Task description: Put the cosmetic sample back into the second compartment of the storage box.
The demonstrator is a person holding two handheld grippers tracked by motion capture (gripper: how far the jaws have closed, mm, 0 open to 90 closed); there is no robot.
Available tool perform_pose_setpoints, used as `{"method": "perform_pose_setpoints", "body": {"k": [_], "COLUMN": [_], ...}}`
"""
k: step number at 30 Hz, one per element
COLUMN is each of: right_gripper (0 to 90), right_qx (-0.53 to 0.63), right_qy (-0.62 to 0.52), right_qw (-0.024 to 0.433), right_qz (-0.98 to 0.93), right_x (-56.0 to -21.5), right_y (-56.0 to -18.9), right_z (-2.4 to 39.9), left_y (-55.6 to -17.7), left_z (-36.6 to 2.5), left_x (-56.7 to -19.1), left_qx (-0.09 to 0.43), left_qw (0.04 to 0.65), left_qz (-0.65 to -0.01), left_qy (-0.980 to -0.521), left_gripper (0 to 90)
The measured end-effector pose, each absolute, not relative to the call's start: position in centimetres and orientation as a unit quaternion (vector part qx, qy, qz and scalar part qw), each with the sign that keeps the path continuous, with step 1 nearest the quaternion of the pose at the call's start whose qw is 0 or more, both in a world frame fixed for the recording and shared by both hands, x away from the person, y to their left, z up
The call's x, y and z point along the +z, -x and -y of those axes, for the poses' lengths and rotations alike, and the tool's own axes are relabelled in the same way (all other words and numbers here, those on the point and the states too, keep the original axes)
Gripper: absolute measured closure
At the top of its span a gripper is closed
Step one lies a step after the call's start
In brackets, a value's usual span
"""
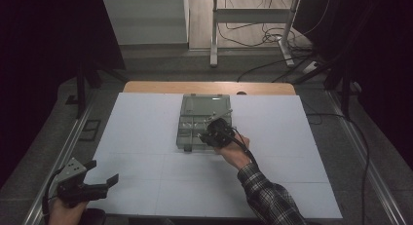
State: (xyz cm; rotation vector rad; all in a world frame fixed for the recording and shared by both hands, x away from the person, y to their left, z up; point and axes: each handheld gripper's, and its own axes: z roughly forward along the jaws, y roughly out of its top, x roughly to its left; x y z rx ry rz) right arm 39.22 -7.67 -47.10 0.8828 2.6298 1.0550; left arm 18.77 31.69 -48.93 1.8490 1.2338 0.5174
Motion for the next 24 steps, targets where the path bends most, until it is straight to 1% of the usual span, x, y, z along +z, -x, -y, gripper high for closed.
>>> {"method": "perform_pose_setpoints", "body": {"k": [24], "right_gripper": [80.9], "right_qx": [0.346], "right_qy": [-0.325], "right_qw": [0.111], "right_qz": [-0.873], "right_x": [-47.6], "right_y": [-43.1], "right_z": [6.5], "left_y": [-19.0], "left_z": [-31.6], "left_x": [-48.9], "left_qx": [0.203], "left_qw": [0.418], "left_qz": [-0.490], "left_qy": [-0.738], "left_gripper": [3.1]}}
